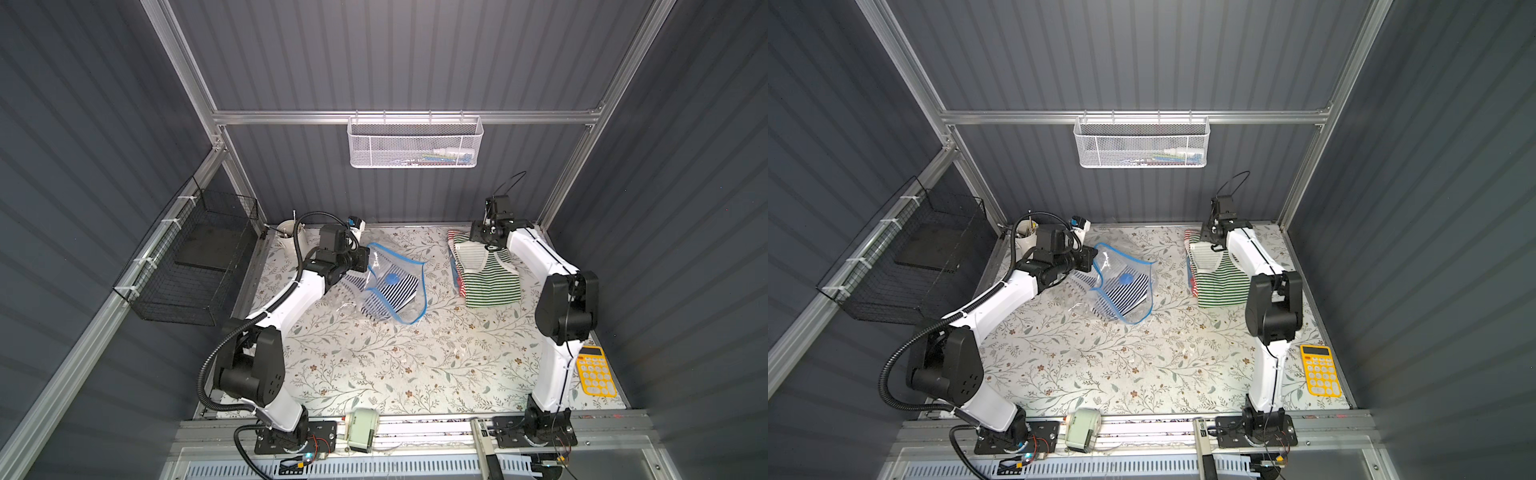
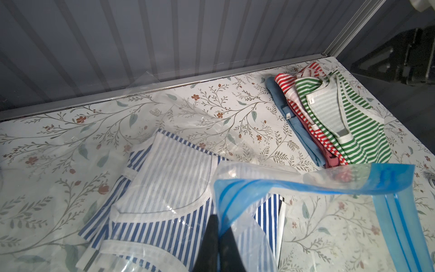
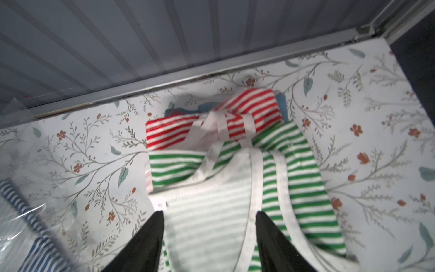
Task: Take the tank top out of the vacuum bag
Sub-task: Adjust the tank top at the center of the board.
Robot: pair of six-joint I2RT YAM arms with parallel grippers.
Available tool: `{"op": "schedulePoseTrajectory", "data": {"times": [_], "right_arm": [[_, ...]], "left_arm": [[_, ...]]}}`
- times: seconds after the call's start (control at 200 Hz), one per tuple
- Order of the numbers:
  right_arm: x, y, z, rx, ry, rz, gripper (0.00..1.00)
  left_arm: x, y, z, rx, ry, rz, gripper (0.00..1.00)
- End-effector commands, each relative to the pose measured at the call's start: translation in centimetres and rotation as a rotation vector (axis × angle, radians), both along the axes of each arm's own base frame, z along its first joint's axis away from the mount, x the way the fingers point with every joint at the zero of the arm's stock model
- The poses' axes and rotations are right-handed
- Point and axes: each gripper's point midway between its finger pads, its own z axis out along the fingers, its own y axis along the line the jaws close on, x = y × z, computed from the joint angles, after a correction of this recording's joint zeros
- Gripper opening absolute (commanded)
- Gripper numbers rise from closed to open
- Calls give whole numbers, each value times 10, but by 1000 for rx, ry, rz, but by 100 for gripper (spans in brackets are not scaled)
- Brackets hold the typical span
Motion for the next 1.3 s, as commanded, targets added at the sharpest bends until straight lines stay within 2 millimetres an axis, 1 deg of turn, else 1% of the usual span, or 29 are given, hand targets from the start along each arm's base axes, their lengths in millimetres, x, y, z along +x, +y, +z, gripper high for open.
{"op": "schedulePoseTrajectory", "data": {"times": [0.0, 0.13, 0.23, 0.305, 0.455, 0.545, 0.595, 0.7, 0.73, 0.845, 0.915, 0.985, 1.075, 1.135, 1.2, 1.295], "right_arm": [[10, 10, -7, 3, 20, 55, 63], [21, 23, -23, 46, 24, 82, 60], [30, 35, -36, 58, 41, 132, 60], [35, 39, -46, 44, 52, 146, 60], [40, 46, -54, 39, 56, 187, 60], [43, 51, -57, 37, 59, 213, 63], [44, 50, -63, 20, 75, 216, 65], [46, 52, -69, -15, 89, 227, 65], [47, 52, -70, -24, 93, 228, 63], [47, 53, -74, -38, 105, 235, 39], [47, 54, -75, -36, 109, 238, 33], [46, 54, -75, -34, 112, 237, 21], [45, 56, -72, -26, 111, 247, 10], [45, 56, -68, -22, 105, 243, 0], [46, 55, -64, -24, 96, 230, 0], [46, 54, -52, -16, 66, 220, 0]], "left_arm": [[3, 1, 8, 1, -9, 0, 0], [5, 2, 5, 8, -6, 3, 0], [5, 1, 5, 5, -2, 1, 0], [5, 1, 4, 4, 0, 0, 0], [5, 1, 4, 7, -2, 3, 0], [4, 1, 5, 6, -3, 2, 0], [5, 1, 5, 6, -2, 2, 0], [5, 1, 4, 8, 0, 3, 0], [5, 1, 4, 7, -1, 2, 0], [5, 2, 4, 10, -1, 4, 0], [5, 2, 4, 11, -2, 5, 0], [5, 2, 5, 11, -3, 6, 0], [5, 2, 6, 10, -5, 7, 0], [5, 2, 6, 10, -6, 6, 0], [5, 2, 7, 10, -9, 7, 0], [4, 3, 7, 10, -9, 8, 0]]}}
